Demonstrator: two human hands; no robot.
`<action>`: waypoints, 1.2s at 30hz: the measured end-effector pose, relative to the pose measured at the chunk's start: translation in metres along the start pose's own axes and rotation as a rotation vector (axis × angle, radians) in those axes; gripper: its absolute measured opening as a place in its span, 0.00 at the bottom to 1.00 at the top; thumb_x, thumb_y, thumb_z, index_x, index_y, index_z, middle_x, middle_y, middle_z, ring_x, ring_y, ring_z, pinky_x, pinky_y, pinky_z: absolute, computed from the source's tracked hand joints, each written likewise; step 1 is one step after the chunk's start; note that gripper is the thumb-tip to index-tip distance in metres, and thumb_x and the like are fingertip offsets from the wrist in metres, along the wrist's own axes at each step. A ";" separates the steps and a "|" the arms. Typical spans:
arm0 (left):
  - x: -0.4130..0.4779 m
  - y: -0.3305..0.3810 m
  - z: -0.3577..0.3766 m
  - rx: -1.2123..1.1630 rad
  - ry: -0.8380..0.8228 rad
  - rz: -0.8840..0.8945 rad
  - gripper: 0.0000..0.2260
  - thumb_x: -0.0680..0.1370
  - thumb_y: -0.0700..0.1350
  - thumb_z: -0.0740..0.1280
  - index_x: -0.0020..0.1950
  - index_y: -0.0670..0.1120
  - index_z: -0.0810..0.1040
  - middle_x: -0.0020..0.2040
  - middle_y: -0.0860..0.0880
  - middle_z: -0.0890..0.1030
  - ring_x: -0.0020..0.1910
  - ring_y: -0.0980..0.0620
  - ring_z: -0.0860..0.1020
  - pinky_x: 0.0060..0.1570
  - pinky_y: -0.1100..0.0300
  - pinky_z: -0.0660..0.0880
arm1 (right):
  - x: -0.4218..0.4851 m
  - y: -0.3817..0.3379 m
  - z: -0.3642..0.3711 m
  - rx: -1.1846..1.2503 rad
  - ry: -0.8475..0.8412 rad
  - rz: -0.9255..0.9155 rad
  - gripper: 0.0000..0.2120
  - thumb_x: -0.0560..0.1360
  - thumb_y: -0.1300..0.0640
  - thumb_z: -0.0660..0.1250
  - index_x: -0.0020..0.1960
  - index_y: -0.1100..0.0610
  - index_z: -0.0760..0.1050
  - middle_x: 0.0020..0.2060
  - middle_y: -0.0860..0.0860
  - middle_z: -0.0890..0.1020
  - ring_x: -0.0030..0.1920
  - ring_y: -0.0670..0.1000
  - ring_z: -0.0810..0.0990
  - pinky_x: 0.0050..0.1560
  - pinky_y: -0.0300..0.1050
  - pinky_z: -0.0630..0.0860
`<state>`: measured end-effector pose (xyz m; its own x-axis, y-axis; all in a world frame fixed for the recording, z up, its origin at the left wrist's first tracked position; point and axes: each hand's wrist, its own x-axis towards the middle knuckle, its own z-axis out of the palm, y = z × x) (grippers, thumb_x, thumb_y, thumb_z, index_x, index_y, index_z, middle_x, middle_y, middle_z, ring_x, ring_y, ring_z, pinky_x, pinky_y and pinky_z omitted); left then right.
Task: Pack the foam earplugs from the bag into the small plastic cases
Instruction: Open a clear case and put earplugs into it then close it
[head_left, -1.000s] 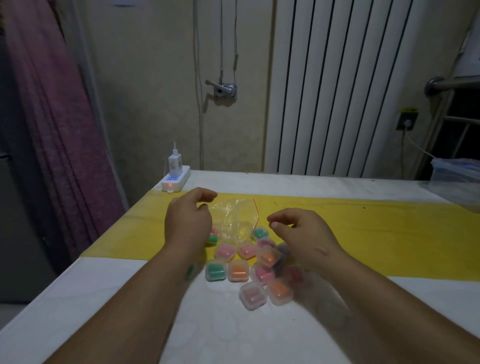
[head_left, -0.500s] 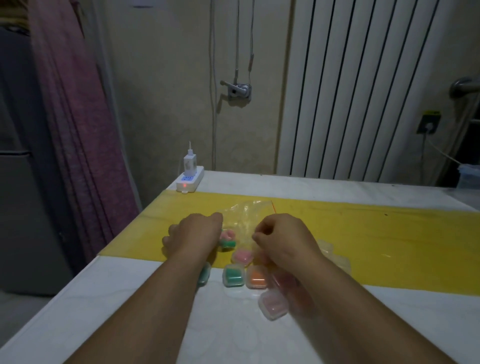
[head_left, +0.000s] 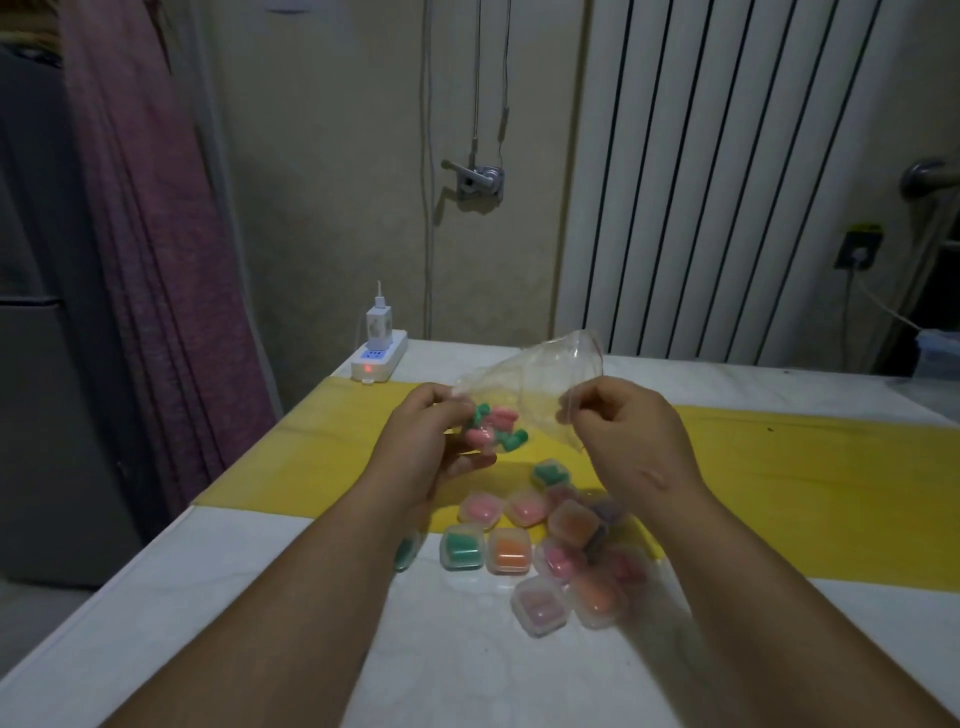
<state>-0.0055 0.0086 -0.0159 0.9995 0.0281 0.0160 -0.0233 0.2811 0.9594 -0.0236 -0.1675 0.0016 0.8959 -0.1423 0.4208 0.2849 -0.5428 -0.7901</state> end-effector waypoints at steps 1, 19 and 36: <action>0.000 0.000 0.001 0.004 -0.015 0.006 0.05 0.77 0.34 0.63 0.51 0.42 0.73 0.42 0.42 0.82 0.40 0.45 0.81 0.41 0.52 0.81 | 0.001 0.000 -0.002 -0.036 -0.006 -0.016 0.09 0.74 0.62 0.66 0.39 0.51 0.81 0.40 0.43 0.84 0.45 0.44 0.81 0.44 0.40 0.75; -0.008 -0.007 0.008 0.156 -0.171 0.156 0.15 0.72 0.25 0.62 0.51 0.43 0.70 0.35 0.46 0.84 0.33 0.52 0.81 0.34 0.59 0.78 | 0.000 0.001 0.000 0.124 -0.221 0.126 0.07 0.68 0.71 0.73 0.36 0.61 0.80 0.34 0.49 0.84 0.39 0.51 0.83 0.44 0.52 0.83; -0.010 -0.008 0.007 0.097 -0.140 0.081 0.22 0.70 0.23 0.62 0.57 0.44 0.72 0.44 0.41 0.80 0.39 0.47 0.78 0.33 0.59 0.77 | -0.004 0.001 0.007 0.081 -0.366 0.083 0.06 0.77 0.54 0.70 0.47 0.54 0.85 0.34 0.48 0.83 0.33 0.46 0.77 0.36 0.43 0.76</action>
<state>-0.0151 -0.0008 -0.0217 0.9880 -0.0889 0.1266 -0.1080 0.1895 0.9759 -0.0242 -0.1623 -0.0038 0.9753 0.1295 0.1788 0.2192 -0.4726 -0.8536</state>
